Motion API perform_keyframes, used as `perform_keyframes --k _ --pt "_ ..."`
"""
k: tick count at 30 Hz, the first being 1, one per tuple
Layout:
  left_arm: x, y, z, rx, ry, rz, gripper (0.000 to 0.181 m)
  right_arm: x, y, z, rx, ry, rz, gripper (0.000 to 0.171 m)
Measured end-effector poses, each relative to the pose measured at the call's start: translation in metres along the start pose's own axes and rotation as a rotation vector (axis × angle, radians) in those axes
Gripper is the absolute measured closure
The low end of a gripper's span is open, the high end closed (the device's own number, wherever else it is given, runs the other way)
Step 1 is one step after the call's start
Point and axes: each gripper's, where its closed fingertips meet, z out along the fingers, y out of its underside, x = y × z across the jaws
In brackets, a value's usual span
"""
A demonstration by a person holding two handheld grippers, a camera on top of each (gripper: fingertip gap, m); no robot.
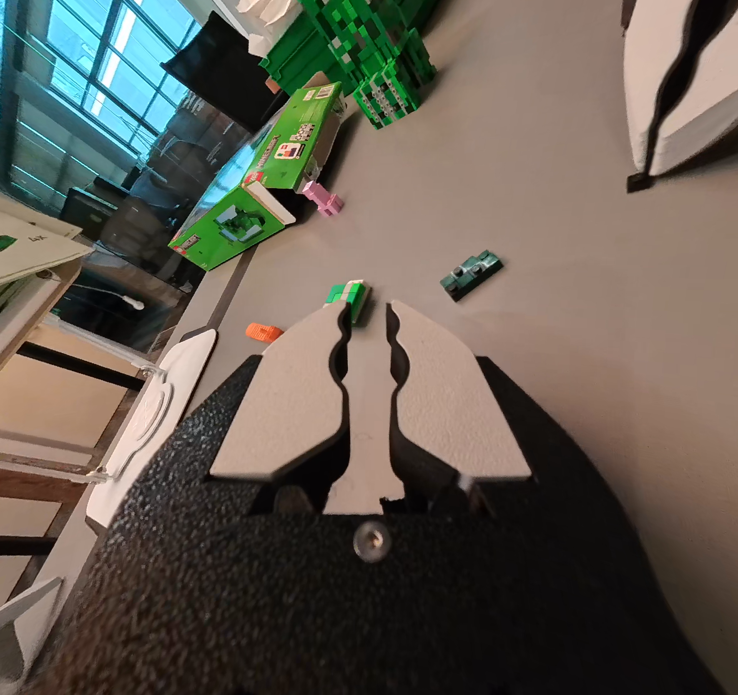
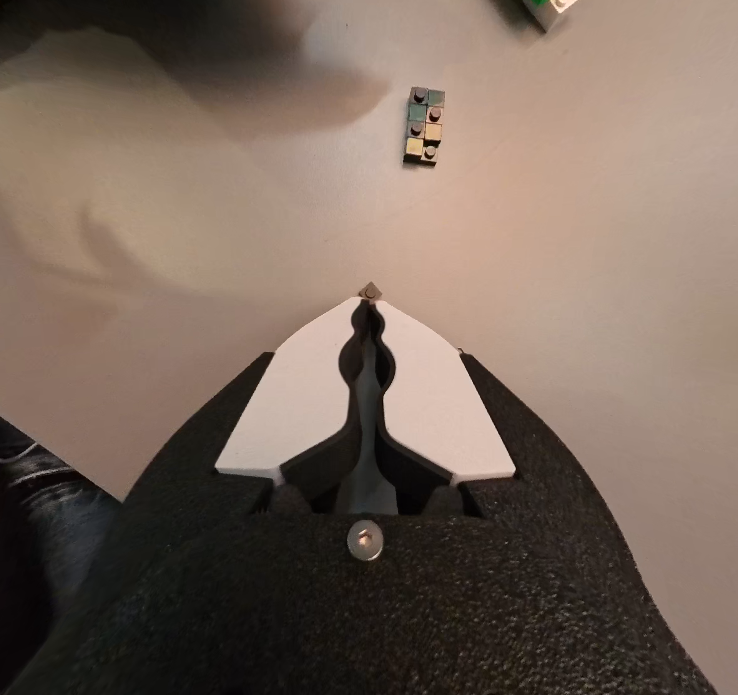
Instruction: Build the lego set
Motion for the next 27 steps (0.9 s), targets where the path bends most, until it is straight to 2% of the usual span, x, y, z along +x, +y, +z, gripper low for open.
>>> perform_keyframes --k 3,6,18,21,27 --pt "0.0015 0.0004 0.0004 -0.004 0.006 0.006 0.166 -0.0005 -0.0001 -0.0002 0.015 -0.017 0.015 0.171" --pt "0.0019 0.0009 0.0005 -0.006 0.009 0.003 0.166 -0.0051 -0.0014 -0.0003 0.031 -0.054 0.043 0.161" --pt "0.0045 0.0018 0.0010 -0.013 0.019 0.015 0.167 -0.0017 -0.0040 -0.0001 0.039 -0.030 -0.018 0.163" --pt "0.0052 0.0019 0.0012 -0.015 0.023 0.017 0.168 0.0011 -0.0065 -0.0005 0.072 -0.047 -0.056 0.158" --pt "0.0065 0.0023 0.0015 -0.018 0.028 0.024 0.168 -0.0038 -0.0067 0.0019 0.119 -0.187 -0.097 0.156"
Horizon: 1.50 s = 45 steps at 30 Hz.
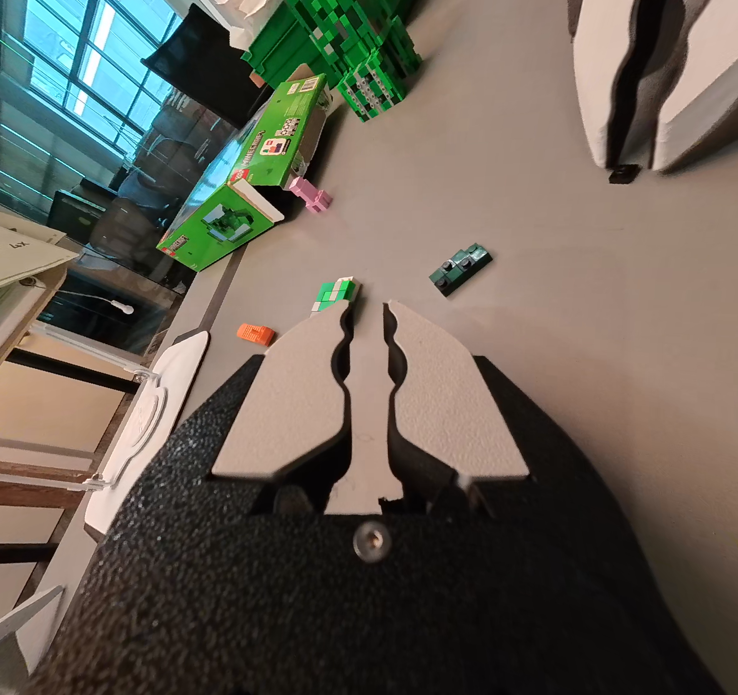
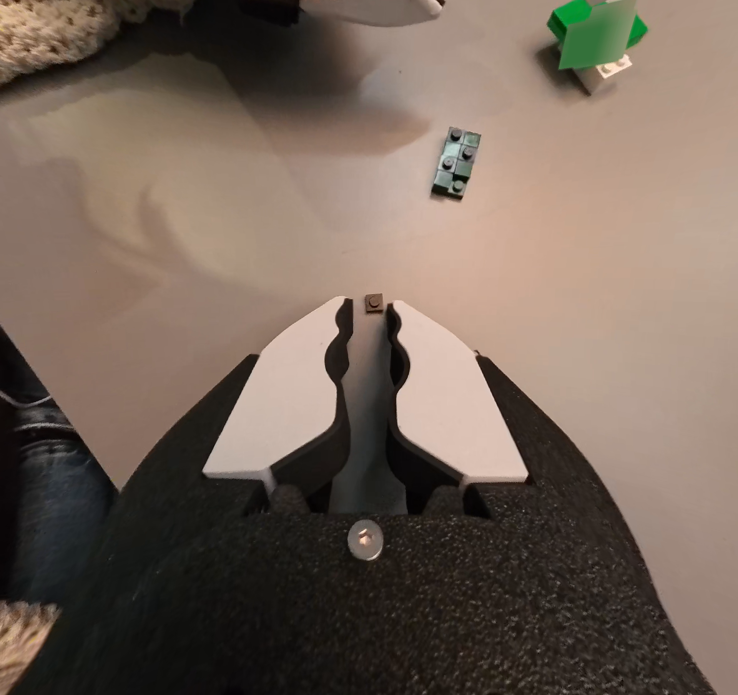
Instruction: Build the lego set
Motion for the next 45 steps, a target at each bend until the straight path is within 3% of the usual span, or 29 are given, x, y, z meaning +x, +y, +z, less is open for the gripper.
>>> perform_keyframes --k 14,22,45 --pt "0.002 0.001 0.001 -0.006 0.009 0.009 0.168 0.004 -0.001 0.001 0.031 -0.006 -0.037 0.164" --pt "0.003 0.001 0.002 -0.011 0.012 0.020 0.168 0.041 -0.042 0.016 0.186 0.064 0.060 0.164" --pt "0.006 0.001 0.004 -0.018 0.024 0.037 0.169 0.045 -0.047 0.035 0.104 0.026 0.110 0.164"
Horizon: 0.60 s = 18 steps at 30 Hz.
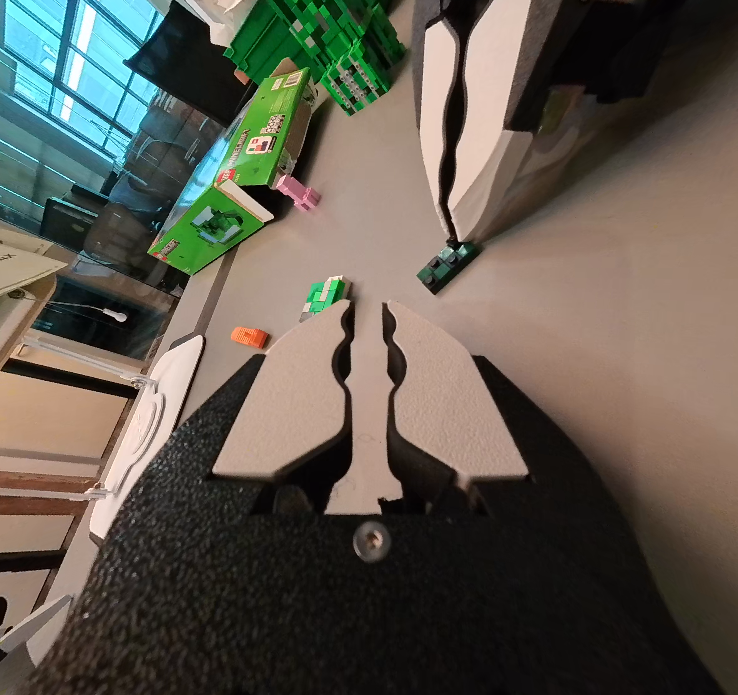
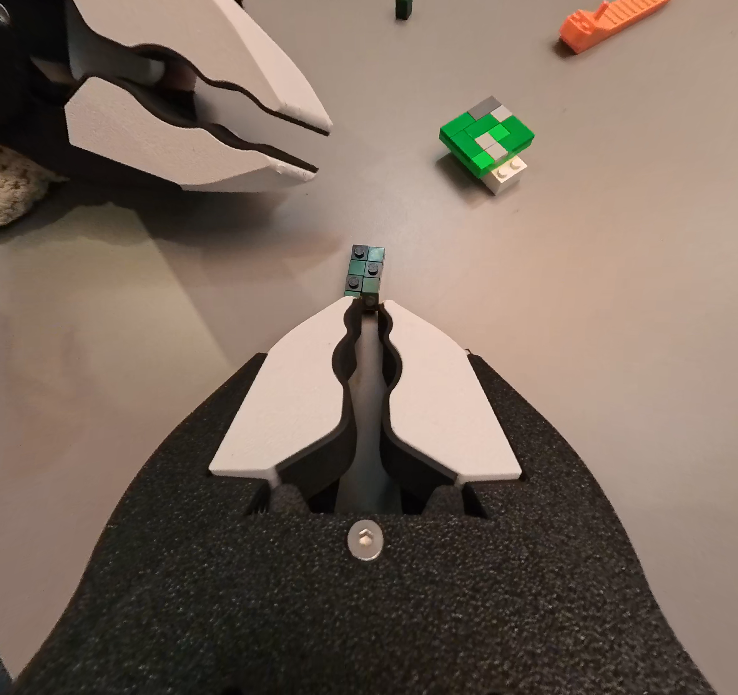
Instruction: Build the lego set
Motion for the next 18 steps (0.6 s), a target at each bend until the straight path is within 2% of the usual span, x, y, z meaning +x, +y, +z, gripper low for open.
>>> perform_keyframes --k 11,16,18 --pt "0.0011 0.0001 0.0004 -0.003 0.004 0.006 0.169 -0.0022 0.0006 -0.0026 -0.005 -0.017 0.002 0.152" --pt "0.0006 -0.0001 0.0003 -0.002 0.001 0.006 0.169 -0.0052 -0.0064 -0.0074 0.050 -0.023 -0.019 0.151" --pt "-0.0045 0.0018 -0.0004 -0.016 -0.032 0.002 0.168 -0.0053 -0.0045 -0.0030 0.008 -0.016 -0.006 0.148"
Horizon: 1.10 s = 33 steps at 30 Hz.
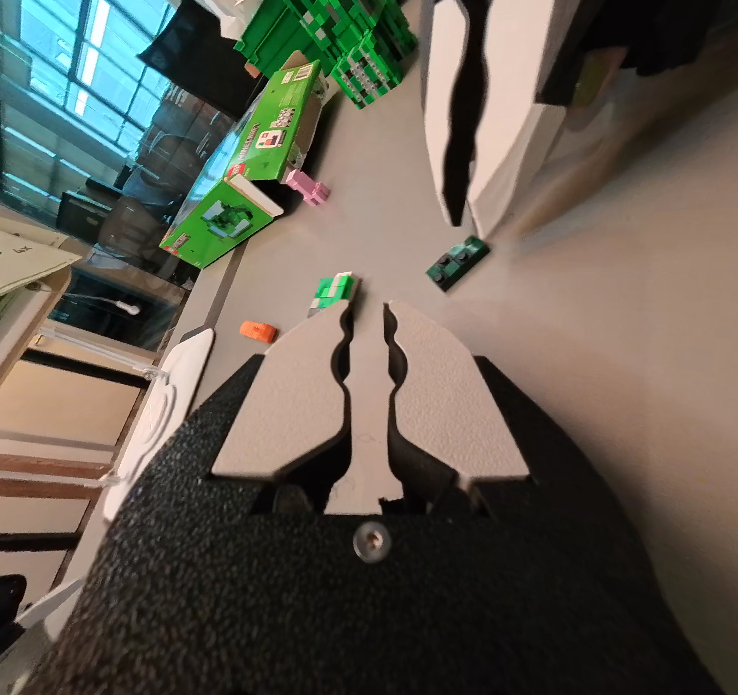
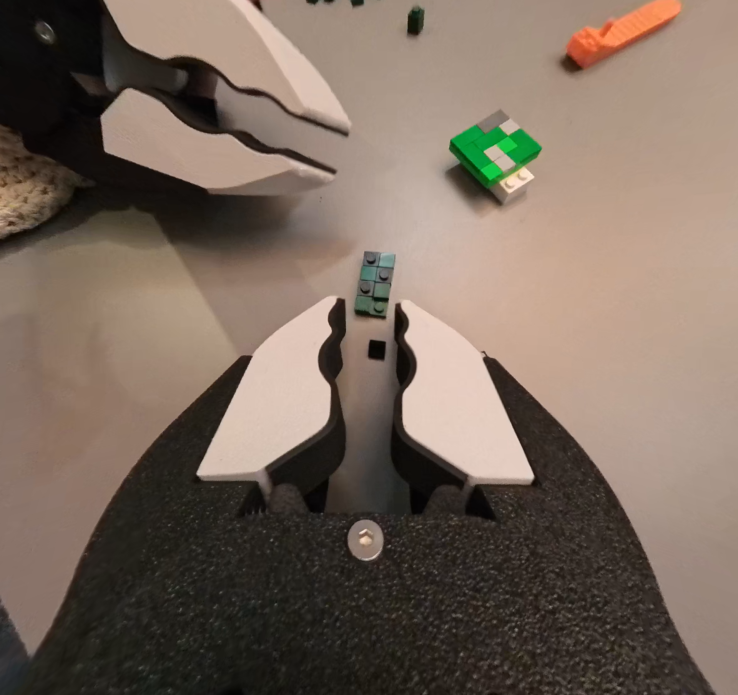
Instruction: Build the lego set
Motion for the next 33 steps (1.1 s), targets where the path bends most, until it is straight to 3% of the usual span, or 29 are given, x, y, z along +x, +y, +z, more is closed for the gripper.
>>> perform_keyframes --k 5,9,16,21,25,31,33 --pt "-0.009 -0.003 -0.005 0.049 -0.017 -0.081 0.163 0.005 0.004 0.010 -0.106 0.087 -0.057 0.148" --pt "-0.004 -0.011 -0.008 0.111 0.048 -0.121 0.154 0.002 0.002 0.014 -0.137 0.051 -0.072 0.155" --pt "0.025 -0.025 -0.012 0.180 0.284 -0.163 0.130 -0.017 -0.017 0.000 0.013 -0.065 -0.358 0.155" --pt "0.041 -0.038 -0.018 0.225 0.409 -0.178 0.147 -0.043 -0.024 -0.016 0.068 -0.119 -0.615 0.155" --pt "0.052 -0.034 -0.017 0.189 0.443 -0.104 0.163 -0.050 -0.023 -0.019 0.060 -0.135 -0.684 0.155" --pt "0.051 -0.041 -0.020 0.236 0.446 -0.117 0.157 -0.052 -0.021 -0.020 0.051 -0.145 -0.687 0.155" --pt "0.053 -0.041 -0.022 0.241 0.459 -0.116 0.164 -0.052 -0.021 -0.021 0.052 -0.141 -0.689 0.155"
